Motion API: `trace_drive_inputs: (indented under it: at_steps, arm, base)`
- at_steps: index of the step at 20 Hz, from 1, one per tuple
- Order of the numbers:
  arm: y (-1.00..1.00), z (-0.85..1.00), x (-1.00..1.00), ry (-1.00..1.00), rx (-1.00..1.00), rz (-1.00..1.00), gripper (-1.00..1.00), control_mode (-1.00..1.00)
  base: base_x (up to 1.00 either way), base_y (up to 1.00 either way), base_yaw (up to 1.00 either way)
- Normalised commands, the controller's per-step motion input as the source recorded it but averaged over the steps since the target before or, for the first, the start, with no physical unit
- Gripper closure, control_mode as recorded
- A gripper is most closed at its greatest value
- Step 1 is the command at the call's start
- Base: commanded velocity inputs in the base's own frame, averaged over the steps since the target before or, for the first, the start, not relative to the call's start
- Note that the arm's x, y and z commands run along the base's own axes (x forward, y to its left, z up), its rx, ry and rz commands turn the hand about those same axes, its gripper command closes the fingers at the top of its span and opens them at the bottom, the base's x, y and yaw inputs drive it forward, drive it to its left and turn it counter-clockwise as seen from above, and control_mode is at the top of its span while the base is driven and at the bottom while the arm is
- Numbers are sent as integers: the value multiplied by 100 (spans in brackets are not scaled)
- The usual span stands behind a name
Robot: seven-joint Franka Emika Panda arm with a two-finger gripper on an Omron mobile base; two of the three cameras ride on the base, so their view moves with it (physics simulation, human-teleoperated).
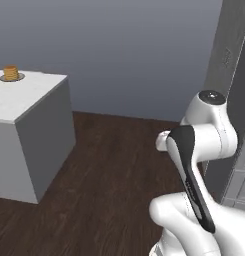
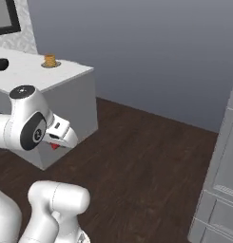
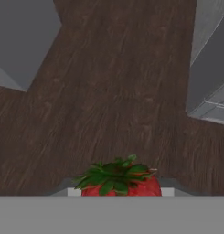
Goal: Take the strawberry from the fridge and place it on top of the pancake, located on the dining counter.
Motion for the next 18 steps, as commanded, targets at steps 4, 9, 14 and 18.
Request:
trace_drive_inputs:
  at_steps: [4, 9, 14, 18]
  arm:
    - [0, 0, 0, 0, 0, 0, 100, 100]
    - [0, 0, 0, 0, 0, 0, 100, 100]
    - [0, 0, 0, 0, 0, 0, 100, 100]
    - [0, 0, 0, 0, 0, 0, 100, 100]
  base:
    - [77, 100, -6]
    - [100, 85, -31]
    - [100, 12, -26]
    - [100, -7, -12]
